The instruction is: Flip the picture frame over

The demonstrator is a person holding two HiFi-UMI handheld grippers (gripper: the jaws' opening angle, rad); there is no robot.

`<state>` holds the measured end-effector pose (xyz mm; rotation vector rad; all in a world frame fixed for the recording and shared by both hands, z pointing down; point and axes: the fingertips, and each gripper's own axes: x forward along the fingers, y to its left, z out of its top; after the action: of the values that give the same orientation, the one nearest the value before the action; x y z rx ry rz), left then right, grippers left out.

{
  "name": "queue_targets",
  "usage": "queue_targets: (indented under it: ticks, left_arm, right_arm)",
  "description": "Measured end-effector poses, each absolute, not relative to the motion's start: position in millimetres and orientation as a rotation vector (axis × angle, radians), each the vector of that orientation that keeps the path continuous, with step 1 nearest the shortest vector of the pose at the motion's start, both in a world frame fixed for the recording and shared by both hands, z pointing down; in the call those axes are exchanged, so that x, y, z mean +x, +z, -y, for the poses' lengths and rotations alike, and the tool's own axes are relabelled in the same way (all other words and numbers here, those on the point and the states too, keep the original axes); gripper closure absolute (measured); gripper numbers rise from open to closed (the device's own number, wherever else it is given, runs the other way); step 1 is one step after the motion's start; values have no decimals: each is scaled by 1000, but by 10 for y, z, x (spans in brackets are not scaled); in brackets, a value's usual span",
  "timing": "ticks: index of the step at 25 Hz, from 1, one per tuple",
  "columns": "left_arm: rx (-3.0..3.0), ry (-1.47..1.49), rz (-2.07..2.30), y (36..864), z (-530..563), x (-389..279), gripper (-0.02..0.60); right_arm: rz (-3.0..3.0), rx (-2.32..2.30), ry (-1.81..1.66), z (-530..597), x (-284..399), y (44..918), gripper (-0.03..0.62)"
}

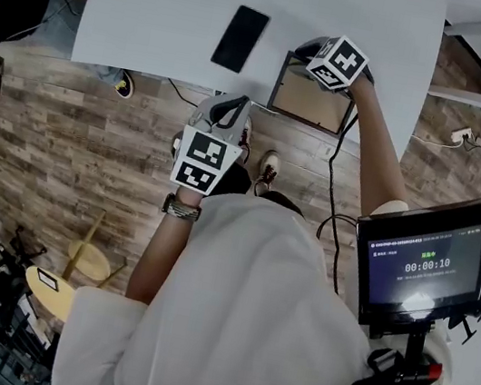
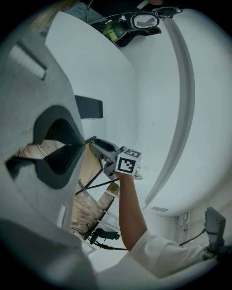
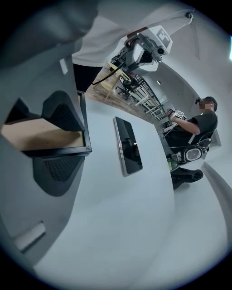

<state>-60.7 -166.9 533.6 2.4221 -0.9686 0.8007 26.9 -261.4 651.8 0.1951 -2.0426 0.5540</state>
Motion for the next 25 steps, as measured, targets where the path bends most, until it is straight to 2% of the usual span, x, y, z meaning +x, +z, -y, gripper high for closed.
queue_targets:
  ticks: [15,25]
  left_arm:
    - [2423,797,965,5399,1695,-596,575]
    - [2470,792,935,5399,1870,-448,575]
  right_arm:
    - [2058,228,566,2619,214,6590,401]
    - [2072,390,571,2753,502,6437,401]
